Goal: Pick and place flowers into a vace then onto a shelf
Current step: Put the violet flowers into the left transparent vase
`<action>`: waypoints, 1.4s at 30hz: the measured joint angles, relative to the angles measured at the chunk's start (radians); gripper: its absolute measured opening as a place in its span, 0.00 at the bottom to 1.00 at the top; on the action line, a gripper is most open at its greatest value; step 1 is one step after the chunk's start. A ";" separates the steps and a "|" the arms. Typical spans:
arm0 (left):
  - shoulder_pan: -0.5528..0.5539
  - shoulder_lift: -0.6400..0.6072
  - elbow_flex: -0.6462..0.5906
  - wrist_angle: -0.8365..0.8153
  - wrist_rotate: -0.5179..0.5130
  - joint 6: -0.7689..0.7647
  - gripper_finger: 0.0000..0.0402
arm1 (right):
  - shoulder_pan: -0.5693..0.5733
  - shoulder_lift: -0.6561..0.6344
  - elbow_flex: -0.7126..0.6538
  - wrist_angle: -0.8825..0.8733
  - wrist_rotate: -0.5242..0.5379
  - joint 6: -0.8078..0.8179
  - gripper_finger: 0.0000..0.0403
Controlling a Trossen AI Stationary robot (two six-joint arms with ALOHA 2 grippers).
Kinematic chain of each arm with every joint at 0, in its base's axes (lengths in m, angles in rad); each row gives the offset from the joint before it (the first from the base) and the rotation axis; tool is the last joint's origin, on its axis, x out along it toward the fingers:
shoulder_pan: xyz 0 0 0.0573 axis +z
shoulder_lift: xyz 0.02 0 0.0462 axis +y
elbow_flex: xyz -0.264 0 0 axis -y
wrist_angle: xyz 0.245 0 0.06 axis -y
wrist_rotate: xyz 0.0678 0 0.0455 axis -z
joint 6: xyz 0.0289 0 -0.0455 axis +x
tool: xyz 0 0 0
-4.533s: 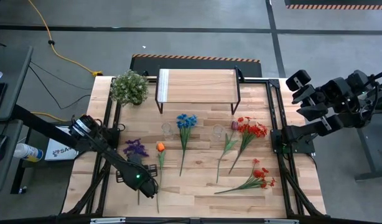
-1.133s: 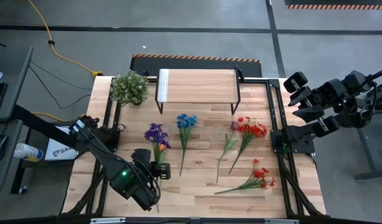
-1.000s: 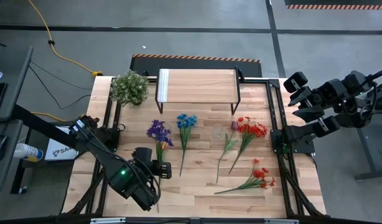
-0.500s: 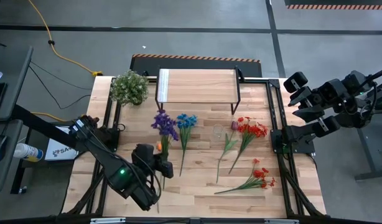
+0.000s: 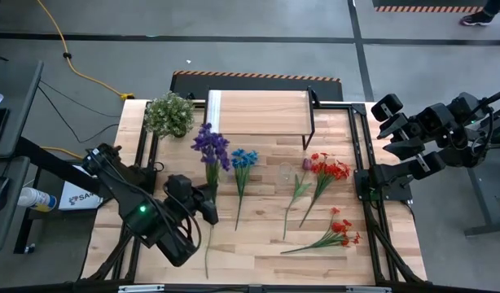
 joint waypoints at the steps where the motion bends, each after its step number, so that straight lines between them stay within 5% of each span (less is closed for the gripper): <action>1: 0.000 -0.009 0.000 0.000 -0.008 0.016 0.11 | 0.000 0.000 0.000 0.000 0.000 0.000 0.23; 35: 0.000 -0.243 0.000 0.000 -0.238 0.470 0.11 | 0.000 0.000 0.000 0.000 0.010 -0.086 0.23; 42: 0.000 -0.286 -0.001 0.000 -0.285 0.543 0.11 | 0.000 0.000 0.000 0.000 0.089 -0.087 0.23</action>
